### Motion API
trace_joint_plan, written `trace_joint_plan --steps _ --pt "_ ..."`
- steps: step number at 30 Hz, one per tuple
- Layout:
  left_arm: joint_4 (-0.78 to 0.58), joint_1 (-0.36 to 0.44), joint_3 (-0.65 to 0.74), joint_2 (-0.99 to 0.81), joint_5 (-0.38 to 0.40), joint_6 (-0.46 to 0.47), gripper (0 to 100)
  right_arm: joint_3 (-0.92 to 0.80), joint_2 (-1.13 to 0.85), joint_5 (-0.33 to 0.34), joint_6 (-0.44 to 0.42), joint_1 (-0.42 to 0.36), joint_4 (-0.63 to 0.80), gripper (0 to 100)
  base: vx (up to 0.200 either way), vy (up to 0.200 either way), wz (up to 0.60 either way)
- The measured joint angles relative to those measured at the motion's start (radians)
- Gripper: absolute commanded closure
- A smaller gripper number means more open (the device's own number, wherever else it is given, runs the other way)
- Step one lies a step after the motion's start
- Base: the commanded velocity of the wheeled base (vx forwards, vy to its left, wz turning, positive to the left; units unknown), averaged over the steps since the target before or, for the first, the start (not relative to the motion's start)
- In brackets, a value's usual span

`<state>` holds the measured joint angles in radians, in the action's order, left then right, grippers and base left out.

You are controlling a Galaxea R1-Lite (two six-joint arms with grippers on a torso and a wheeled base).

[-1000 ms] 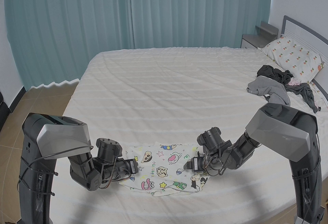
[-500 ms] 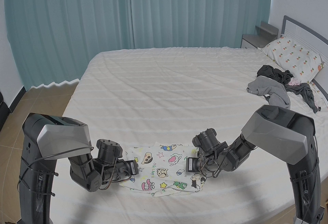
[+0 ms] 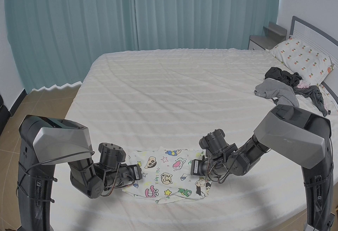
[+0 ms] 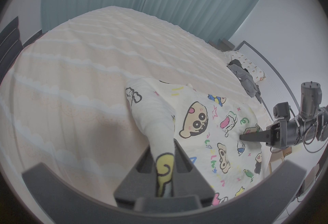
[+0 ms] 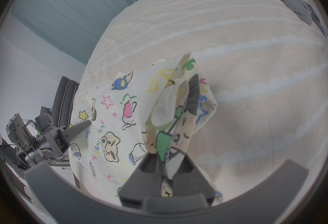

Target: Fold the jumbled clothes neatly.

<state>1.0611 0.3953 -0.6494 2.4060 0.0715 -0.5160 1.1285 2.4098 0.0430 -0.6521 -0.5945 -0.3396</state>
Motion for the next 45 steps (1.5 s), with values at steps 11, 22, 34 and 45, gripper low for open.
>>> trace_joint_plan --steps 11,22,34,45 --pt "-0.016 0.028 0.027 -0.061 -0.003 -0.053 100 -0.036 -0.066 0.000 0.000 -0.004 0.000 100 0.000 0.000 0.00" --pt "-0.021 0.047 0.047 -0.089 -0.028 -0.054 100 -0.056 -0.100 0.000 0.000 -0.003 0.001 100 0.000 0.000 0.00" --pt "-0.022 0.056 0.054 -0.105 -0.030 -0.075 100 -0.073 -0.118 0.001 0.001 -0.004 0.000 100 0.000 -0.083 0.00" --pt "-0.022 0.073 0.061 -0.120 -0.030 -0.089 100 -0.084 -0.130 0.001 0.002 -0.003 0.004 100 0.000 -0.200 0.00"
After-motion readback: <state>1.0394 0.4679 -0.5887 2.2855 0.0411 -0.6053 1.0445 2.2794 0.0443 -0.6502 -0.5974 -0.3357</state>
